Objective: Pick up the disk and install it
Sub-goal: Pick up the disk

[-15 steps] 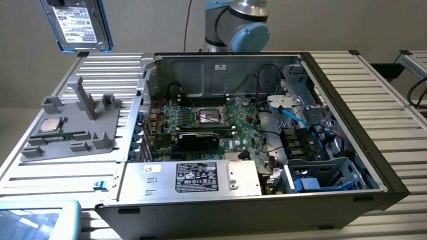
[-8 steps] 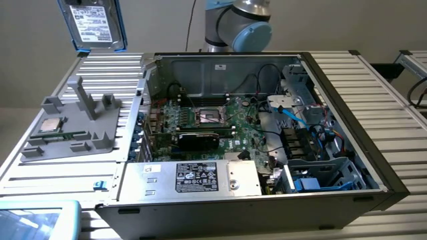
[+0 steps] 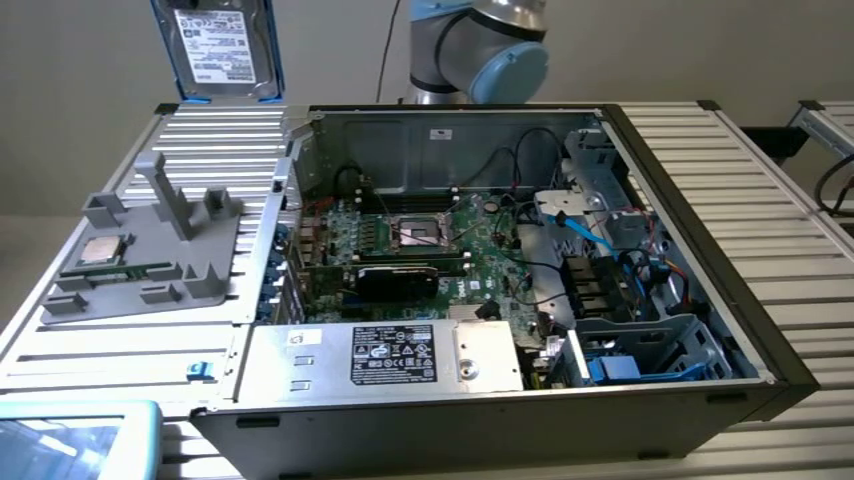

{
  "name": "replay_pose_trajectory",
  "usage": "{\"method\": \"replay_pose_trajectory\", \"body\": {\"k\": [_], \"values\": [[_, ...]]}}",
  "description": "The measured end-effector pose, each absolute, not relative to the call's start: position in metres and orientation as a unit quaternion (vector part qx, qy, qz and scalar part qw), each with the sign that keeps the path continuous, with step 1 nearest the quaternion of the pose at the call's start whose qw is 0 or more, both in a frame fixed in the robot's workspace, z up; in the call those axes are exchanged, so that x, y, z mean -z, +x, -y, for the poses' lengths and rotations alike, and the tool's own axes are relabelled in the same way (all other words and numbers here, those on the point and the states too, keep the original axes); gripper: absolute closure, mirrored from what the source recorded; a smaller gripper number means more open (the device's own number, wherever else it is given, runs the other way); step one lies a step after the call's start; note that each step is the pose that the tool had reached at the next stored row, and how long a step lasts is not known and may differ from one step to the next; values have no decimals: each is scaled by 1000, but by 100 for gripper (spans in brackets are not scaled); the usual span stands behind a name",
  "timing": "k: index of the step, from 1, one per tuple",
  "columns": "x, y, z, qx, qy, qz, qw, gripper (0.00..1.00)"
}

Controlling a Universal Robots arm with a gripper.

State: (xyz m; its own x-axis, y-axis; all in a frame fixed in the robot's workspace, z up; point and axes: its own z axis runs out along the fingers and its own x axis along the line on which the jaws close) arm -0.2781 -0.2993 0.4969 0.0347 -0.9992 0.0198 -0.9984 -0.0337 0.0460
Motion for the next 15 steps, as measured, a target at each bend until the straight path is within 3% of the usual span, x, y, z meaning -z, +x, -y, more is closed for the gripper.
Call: {"method": "replay_pose_trajectory", "body": {"k": [15], "values": [[-499, -222, 322, 13, 719, 695, 20, 63]]}}
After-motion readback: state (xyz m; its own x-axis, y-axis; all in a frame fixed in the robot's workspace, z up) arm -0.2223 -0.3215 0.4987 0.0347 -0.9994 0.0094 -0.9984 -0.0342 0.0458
